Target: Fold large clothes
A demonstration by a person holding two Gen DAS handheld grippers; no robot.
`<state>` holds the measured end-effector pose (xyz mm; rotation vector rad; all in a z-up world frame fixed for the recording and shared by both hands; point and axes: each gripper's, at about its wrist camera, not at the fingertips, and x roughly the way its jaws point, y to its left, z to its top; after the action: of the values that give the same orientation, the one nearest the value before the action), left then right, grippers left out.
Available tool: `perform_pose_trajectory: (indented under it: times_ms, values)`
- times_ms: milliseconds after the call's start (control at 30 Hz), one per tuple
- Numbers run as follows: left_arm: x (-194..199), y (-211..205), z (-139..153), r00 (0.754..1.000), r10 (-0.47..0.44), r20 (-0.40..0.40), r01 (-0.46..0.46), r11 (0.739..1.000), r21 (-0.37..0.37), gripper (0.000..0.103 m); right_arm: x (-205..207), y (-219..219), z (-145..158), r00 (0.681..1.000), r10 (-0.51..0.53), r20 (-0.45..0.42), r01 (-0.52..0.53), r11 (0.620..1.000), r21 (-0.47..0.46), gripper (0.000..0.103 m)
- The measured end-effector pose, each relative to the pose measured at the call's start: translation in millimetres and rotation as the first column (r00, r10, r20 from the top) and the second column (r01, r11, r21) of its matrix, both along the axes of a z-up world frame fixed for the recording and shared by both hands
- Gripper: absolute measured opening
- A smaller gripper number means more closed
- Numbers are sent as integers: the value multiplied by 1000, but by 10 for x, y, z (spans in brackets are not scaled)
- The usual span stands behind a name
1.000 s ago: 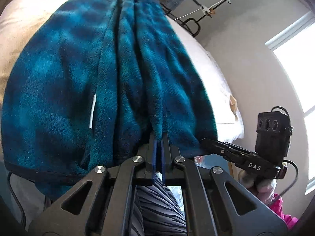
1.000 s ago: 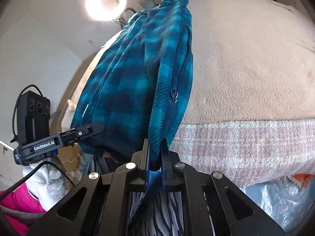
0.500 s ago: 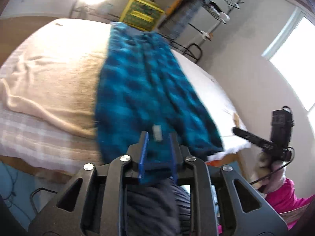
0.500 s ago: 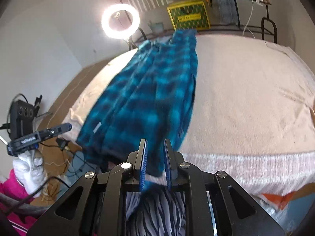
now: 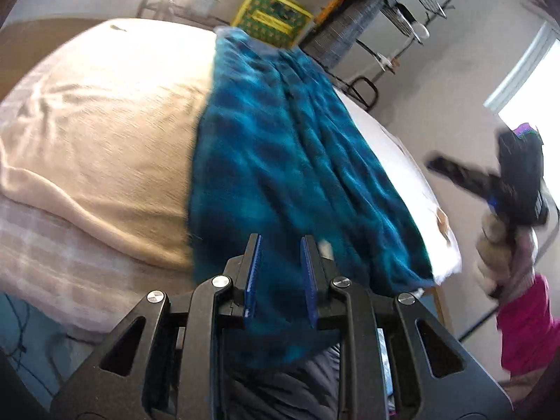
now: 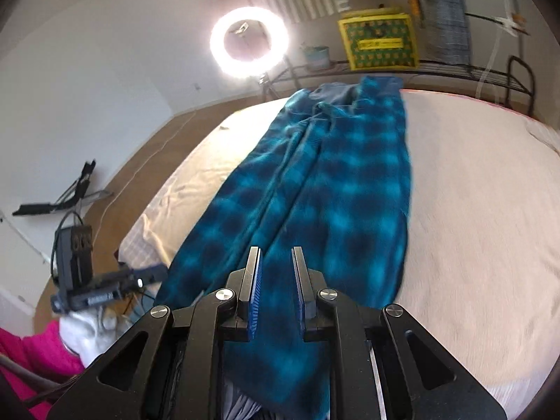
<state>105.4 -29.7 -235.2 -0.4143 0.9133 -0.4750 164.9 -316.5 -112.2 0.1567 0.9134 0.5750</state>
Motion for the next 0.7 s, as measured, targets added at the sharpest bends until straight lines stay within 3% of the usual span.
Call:
perform_pose_trajectory:
  times_ms: [100,200,267,300,333,367,400,467,500,567,700]
  values:
    - [-55,-273,-26,996,-90,-7,90,996,16,38,142,82,-34,1000,31,-4,-31,999,-17,21]
    - [-34,-500,-99,992,-127,-11,127,986,112,39,239,134,-160,998,49,-45,-48,999,7,25]
    - [19,-549,-175,992,-124,-24,126,983,134,39,237,144,-229,996,53,-65,-52,999,18,25]
    - [15,-545,-181,992,-124,-21,125,982,139,31,236,149,-257,996,55,-73,-54,998,16,25]
    - [30,-551,-186,992,-122,-17,123,981,150,16,240,156,-275,995,56,-78,-55,998,12,25]
    - [49,-544,-192,991,-128,-28,130,984,124,8,244,163,-294,995,58,-83,-58,998,4,25]
    - [53,-530,-187,991,-125,-35,128,987,94,6,247,159,-295,994,61,-86,-61,998,1,25]
    - [11,-469,-117,993,-114,-33,112,992,-65,6,308,158,-265,993,70,-91,-70,998,9,25]
    - [2,-476,-88,993,-118,-28,115,990,-87,6,352,162,-239,993,72,-90,-71,997,16,25]
    - [-34,-593,-8,991,-136,13,136,991,-17,5,495,192,-178,993,79,-82,-77,997,29,27]
    - [22,-610,-67,992,-126,-6,126,992,-2,5,884,433,-162,988,120,-100,-119,993,12,33]
